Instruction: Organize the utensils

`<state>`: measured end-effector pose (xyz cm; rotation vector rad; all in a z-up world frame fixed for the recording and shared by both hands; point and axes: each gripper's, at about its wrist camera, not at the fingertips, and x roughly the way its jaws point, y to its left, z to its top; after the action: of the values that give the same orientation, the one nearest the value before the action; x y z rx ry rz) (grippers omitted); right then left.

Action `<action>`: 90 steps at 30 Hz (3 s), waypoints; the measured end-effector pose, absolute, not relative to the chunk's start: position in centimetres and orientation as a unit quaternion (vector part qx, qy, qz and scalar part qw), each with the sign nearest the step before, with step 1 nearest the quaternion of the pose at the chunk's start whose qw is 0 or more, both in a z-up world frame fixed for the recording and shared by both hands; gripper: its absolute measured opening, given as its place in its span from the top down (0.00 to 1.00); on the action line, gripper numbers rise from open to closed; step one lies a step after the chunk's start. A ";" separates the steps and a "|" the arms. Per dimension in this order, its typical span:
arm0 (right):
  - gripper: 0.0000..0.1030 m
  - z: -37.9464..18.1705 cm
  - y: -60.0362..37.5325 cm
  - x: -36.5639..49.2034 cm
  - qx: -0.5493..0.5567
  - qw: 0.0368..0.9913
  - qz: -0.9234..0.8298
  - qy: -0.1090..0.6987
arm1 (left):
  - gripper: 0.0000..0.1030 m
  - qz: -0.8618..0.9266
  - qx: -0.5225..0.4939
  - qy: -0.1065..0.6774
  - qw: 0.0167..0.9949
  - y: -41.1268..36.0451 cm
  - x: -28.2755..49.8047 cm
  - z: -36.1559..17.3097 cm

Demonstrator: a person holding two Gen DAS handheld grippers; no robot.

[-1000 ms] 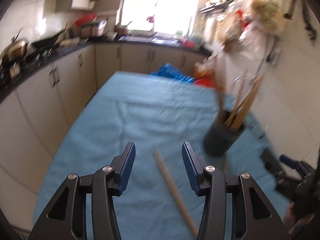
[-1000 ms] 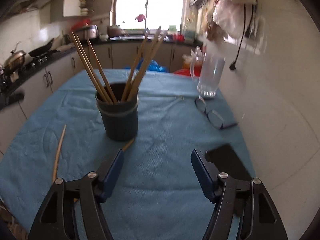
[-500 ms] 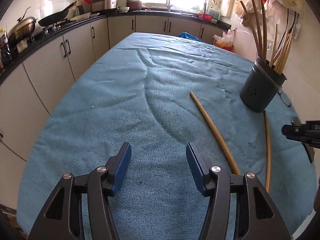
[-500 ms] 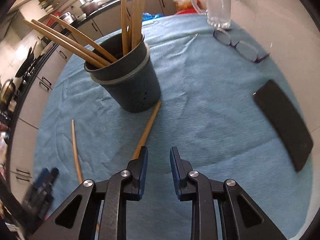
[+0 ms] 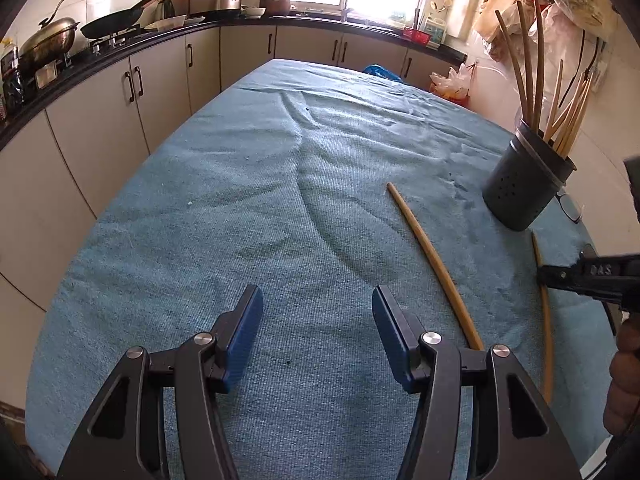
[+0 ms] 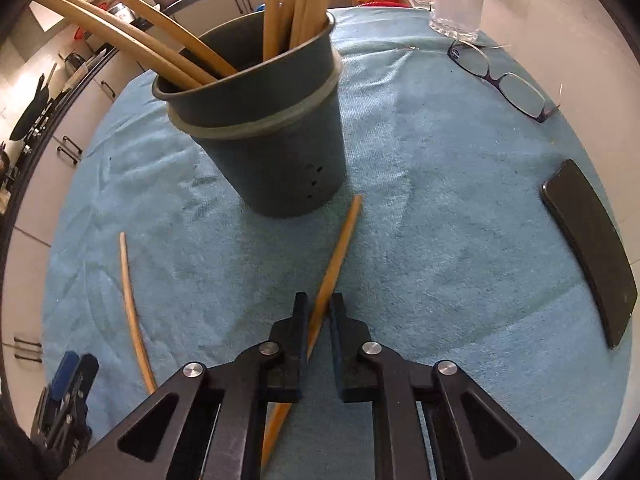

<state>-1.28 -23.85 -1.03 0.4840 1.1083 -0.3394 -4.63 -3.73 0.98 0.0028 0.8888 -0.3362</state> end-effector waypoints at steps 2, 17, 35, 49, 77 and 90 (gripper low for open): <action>0.93 -1.0 -24.2 -2.3 0.227 0.809 -0.160 0.518 | 0.46 -0.161 0.001 0.432 0.887 -3.8 -4.6 1.0; 0.93 0.1 -26.7 -7.5 0.258 0.832 -0.126 0.474 | 0.47 -0.226 -0.051 0.543 0.807 -10.4 -0.6 1.4; 0.93 1.9 -26.8 -9.1 0.253 0.852 -0.101 0.447 | 0.93 -0.200 0.026 0.478 0.855 -10.8 -2.9 2.6; 0.93 4.7 -23.8 -9.4 0.218 0.885 -0.080 0.403 | 0.94 -0.228 0.009 0.356 0.906 -8.0 -7.2 8.7; 0.93 9.4 -22.5 -12.4 0.177 0.934 -0.078 0.301 | 0.94 -0.245 0.009 0.301 0.921 -8.4 -9.8 11.9; 0.93 9.3 -22.6 -12.8 0.174 0.936 -0.081 0.296 | 0.94 -0.248 0.021 0.303 0.920 -9.5 -10.1 12.0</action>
<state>-12.80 -22.62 9.31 0.3550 0.6049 -0.1662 -10.11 -9.52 11.98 0.0426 0.6217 -0.5090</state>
